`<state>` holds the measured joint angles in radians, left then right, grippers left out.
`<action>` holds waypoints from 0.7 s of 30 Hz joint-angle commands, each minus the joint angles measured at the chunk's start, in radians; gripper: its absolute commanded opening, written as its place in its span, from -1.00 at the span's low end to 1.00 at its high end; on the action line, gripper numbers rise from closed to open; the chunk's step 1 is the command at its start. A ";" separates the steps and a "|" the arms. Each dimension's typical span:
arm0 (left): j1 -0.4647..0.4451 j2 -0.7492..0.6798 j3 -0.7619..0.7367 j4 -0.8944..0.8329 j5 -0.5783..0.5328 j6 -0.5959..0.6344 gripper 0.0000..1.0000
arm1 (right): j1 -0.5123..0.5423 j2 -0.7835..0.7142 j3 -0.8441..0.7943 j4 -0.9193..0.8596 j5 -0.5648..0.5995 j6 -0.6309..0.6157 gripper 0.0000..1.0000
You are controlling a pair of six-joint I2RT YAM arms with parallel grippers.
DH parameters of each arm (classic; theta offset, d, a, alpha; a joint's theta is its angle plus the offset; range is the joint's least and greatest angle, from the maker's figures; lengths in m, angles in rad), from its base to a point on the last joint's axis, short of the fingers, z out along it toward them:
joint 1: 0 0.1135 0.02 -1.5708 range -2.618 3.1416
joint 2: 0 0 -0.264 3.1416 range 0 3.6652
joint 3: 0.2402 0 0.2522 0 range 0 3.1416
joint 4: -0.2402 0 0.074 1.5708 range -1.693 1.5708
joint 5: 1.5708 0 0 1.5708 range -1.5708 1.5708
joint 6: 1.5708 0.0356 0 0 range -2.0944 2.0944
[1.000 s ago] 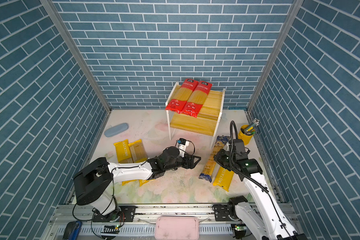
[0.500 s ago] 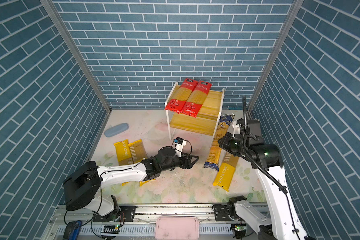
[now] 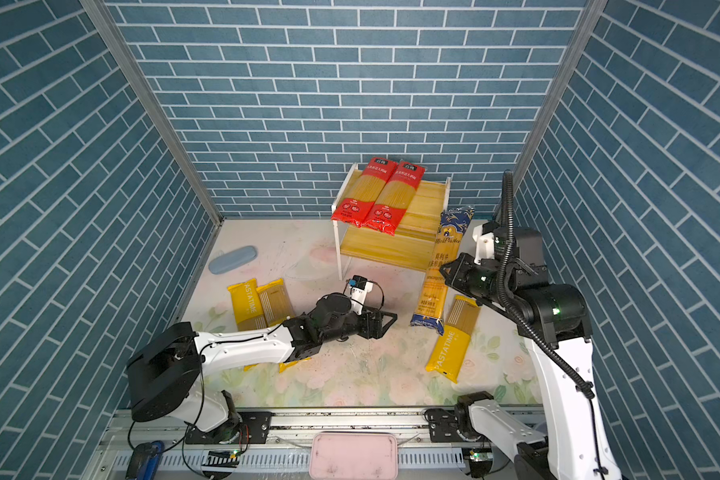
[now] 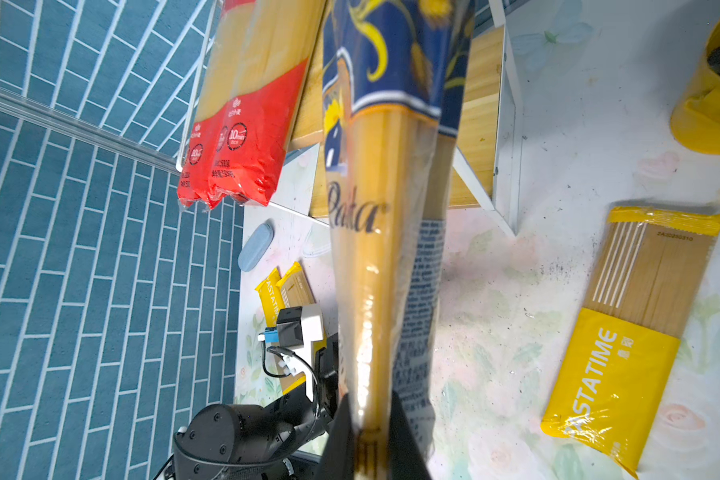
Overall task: Place and organize the pasta boxes and bags onto the shelf
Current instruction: 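Lift the MoliPasta bag toward the shelf with the right gripper while the left withdraws, then lower the MoliPasta bag upright beside the red bags on the upper tier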
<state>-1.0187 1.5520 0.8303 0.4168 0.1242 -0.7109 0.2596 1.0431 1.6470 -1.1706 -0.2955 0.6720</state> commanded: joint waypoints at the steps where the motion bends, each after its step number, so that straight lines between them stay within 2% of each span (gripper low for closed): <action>1: 0.003 -0.013 -0.008 0.017 -0.005 -0.002 0.66 | 0.001 0.000 0.065 0.102 -0.030 -0.025 -1.00; 14: 0.003 -0.052 -0.047 0.022 -0.025 -0.004 0.66 | 0.001 0.129 0.242 0.127 -0.076 -0.018 -1.00; 21: 0.003 -0.077 -0.051 0.011 -0.035 0.004 0.66 | 0.000 0.280 0.417 0.160 -0.044 -0.038 -1.00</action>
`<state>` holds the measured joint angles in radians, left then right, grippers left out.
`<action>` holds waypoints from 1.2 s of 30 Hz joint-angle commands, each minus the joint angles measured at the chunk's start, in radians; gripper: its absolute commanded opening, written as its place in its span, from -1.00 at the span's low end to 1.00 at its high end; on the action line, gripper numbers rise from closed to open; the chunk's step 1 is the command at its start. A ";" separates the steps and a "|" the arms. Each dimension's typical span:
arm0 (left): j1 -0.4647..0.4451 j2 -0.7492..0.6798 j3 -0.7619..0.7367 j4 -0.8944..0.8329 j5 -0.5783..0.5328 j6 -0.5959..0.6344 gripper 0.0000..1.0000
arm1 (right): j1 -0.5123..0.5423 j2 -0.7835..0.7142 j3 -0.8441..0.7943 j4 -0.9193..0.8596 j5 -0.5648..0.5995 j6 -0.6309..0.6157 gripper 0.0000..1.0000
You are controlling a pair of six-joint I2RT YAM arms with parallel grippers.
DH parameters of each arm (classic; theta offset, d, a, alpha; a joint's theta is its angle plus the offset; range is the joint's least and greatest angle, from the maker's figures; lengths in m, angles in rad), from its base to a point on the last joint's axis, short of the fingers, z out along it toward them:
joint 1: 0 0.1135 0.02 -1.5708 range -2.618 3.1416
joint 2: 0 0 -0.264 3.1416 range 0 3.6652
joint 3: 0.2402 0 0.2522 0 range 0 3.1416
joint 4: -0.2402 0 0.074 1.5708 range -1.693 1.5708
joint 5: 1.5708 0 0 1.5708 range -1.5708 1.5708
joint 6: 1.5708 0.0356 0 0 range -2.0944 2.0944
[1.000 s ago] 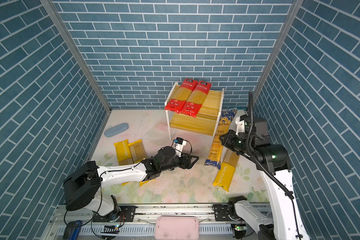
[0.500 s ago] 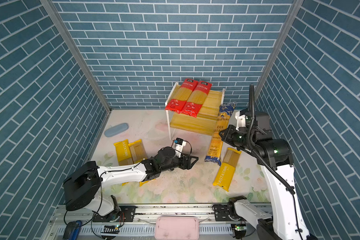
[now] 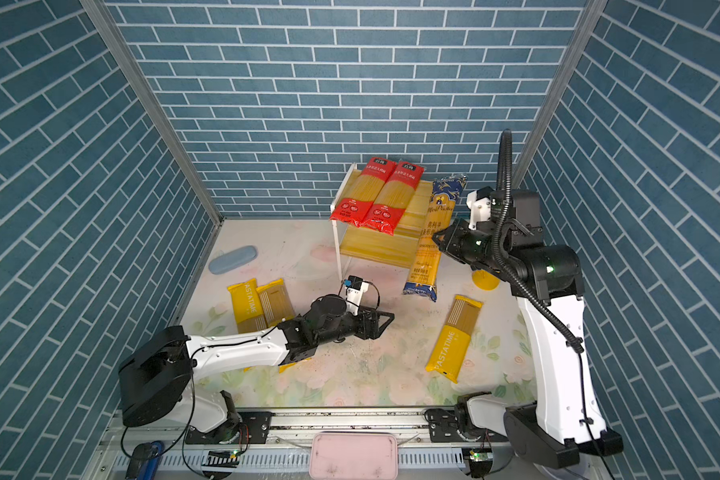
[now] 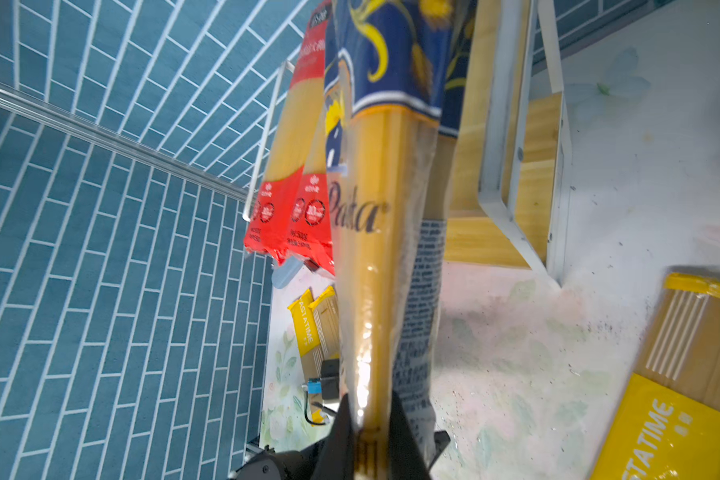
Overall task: Place and organize the pasta boxes and bags onto the shelf
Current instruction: 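Lower the MoliPasta bag upright beside the red bags on the upper tier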
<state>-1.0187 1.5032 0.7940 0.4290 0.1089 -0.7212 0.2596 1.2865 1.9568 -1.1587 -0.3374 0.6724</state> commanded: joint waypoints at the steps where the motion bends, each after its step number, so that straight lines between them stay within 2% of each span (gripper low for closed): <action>1: 0.003 -0.031 -0.019 0.002 -0.023 0.014 0.66 | -0.001 0.069 0.139 0.158 0.012 -0.040 -1.00; 8: 0.004 -0.054 -0.033 0.001 -0.024 0.004 0.66 | -0.005 0.276 0.326 0.232 0.007 0.028 -1.00; 17: 0.003 -0.075 -0.067 0.006 -0.038 -0.006 0.67 | -0.012 0.462 0.541 0.090 0.092 -0.002 -1.00; 24: -0.003 -0.051 -0.062 0.030 -0.025 -0.024 0.66 | -0.030 0.508 0.550 0.032 0.145 -0.048 -1.00; 28: -0.003 -0.045 -0.059 0.026 -0.028 -0.024 0.66 | -0.049 0.498 0.469 0.073 0.110 -0.057 -1.00; 36: -0.003 -0.024 -0.049 0.039 -0.009 -0.029 0.66 | -0.065 0.535 0.449 0.062 0.127 -0.112 -1.00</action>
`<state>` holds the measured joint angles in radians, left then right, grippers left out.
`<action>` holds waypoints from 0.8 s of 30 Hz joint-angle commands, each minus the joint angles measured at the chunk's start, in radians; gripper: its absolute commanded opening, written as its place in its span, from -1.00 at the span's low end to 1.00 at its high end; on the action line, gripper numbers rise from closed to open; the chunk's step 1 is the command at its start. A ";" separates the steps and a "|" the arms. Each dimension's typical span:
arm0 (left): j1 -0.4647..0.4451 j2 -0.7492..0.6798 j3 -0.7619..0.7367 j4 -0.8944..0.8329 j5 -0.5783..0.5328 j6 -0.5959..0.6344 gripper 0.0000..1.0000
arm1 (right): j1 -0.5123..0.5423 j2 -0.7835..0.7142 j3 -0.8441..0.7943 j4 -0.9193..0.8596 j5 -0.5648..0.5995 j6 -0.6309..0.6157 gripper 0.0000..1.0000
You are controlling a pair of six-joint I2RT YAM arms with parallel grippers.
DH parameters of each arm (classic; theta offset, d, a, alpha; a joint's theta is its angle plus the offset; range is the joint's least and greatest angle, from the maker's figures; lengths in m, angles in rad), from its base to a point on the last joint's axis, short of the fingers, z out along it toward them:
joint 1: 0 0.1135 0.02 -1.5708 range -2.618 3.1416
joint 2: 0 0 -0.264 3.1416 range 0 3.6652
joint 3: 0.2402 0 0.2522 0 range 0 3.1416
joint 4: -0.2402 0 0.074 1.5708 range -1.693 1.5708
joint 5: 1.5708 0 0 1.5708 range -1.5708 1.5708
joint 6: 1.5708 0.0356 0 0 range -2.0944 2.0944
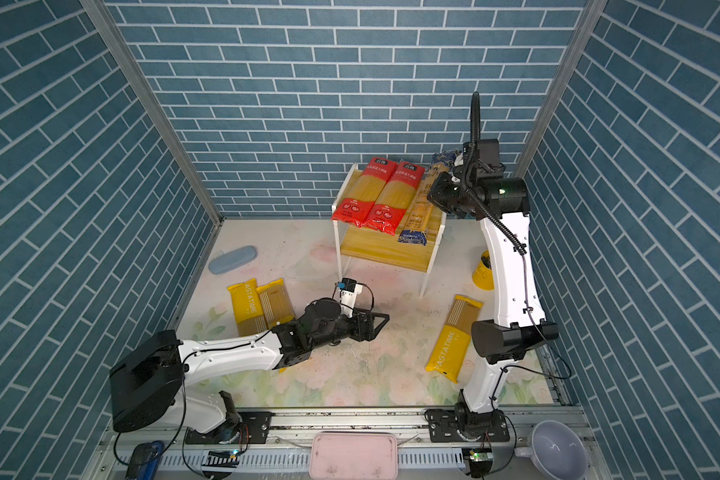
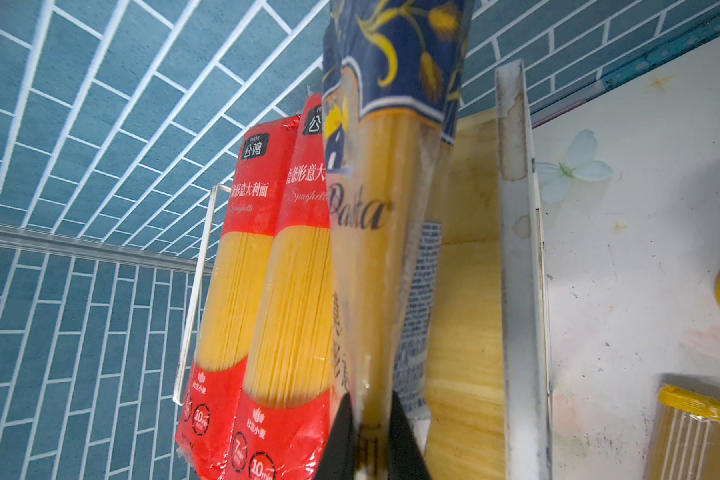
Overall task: Place and organize the pasta boxes and bags onto the shelf
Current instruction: 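Lower the MoliPasta bag upright beside the red bags on the upper tier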
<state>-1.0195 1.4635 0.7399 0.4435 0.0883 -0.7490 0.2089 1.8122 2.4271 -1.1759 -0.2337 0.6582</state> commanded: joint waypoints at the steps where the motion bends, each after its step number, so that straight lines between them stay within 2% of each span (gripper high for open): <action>1: -0.002 0.018 0.006 0.026 0.014 -0.003 0.66 | -0.018 0.012 -0.030 0.085 0.018 -0.102 -1.00; 7: -0.005 0.029 0.014 0.027 0.020 0.000 0.66 | -0.025 0.045 -0.036 0.101 -0.063 -0.116 -1.00; 10: -0.006 0.034 0.018 0.026 0.025 -0.001 0.66 | -0.025 0.049 -0.040 0.101 -0.049 -0.108 -1.00; 16: -0.010 0.031 0.017 0.023 0.024 -0.001 0.66 | -0.029 0.033 -0.047 0.066 0.054 -0.085 -0.59; 19: -0.011 0.027 0.019 0.016 0.027 0.001 0.66 | -0.029 0.018 -0.044 0.049 0.091 -0.086 -0.46; 24: -0.011 0.021 0.024 0.001 0.025 0.010 0.66 | -0.029 -0.001 -0.021 0.008 0.152 -0.099 -0.41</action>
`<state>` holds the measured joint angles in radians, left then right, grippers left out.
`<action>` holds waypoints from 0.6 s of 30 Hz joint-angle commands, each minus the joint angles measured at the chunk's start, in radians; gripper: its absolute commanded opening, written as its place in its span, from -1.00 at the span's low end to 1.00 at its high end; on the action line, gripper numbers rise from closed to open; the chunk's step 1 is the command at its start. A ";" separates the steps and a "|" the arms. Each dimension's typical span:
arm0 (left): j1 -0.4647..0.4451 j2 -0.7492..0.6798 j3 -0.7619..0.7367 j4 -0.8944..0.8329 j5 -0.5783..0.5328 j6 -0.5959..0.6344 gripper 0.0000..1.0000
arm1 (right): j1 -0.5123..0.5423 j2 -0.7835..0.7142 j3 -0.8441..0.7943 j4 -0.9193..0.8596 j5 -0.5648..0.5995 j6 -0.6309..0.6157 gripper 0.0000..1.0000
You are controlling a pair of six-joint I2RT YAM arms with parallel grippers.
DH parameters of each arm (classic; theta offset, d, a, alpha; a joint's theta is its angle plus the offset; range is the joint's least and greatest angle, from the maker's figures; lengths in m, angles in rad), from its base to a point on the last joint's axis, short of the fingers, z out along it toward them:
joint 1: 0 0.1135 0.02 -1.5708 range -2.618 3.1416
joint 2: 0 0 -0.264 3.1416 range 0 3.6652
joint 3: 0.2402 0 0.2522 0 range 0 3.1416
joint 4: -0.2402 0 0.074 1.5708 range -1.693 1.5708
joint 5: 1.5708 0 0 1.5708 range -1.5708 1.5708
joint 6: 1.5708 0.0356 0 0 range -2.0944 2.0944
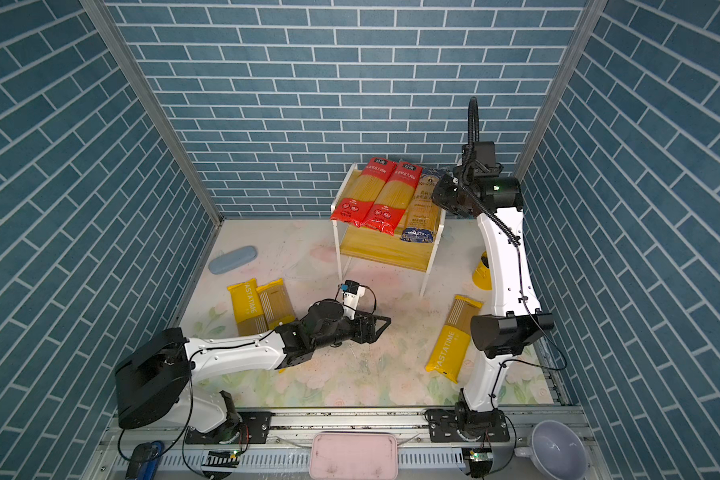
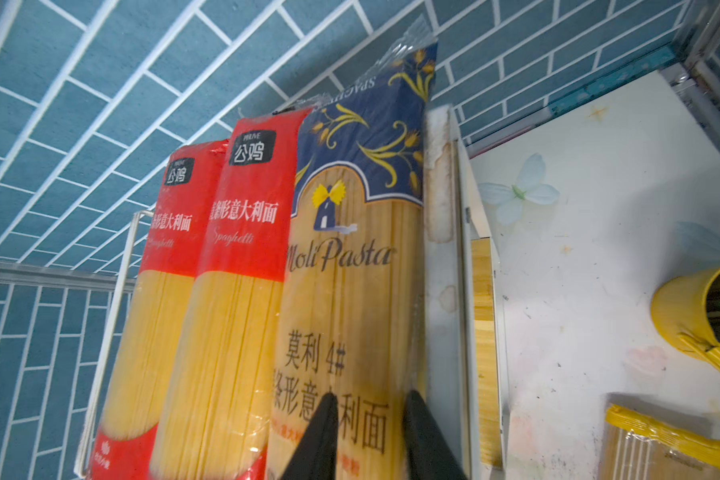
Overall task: Place and organize the pasta boxes and bags onto the shelf
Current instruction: 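Lower the MoliPasta bag upright beside the red bags on the upper tier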
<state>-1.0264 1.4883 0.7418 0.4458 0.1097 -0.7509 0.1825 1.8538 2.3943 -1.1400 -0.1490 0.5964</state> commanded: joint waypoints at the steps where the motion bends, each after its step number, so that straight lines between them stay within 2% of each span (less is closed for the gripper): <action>1: -0.004 -0.001 0.024 -0.001 0.004 0.014 0.66 | -0.002 -0.052 0.010 -0.033 0.088 -0.042 -0.41; 4: -0.004 0.007 0.018 0.010 0.003 0.012 0.66 | 0.016 -0.085 -0.014 -0.041 0.099 -0.043 -0.42; 10: -0.006 0.037 0.018 0.035 0.007 0.008 0.66 | 0.147 -0.214 -0.230 0.063 0.223 -0.027 -0.43; 18: -0.011 0.034 0.008 0.040 -0.002 0.010 0.66 | 0.159 -0.163 -0.222 0.070 0.271 -0.047 -0.42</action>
<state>-1.0328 1.5208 0.7422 0.4629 0.1143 -0.7506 0.3458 1.6623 2.1727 -1.0824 0.0612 0.5842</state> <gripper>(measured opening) 0.831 0.288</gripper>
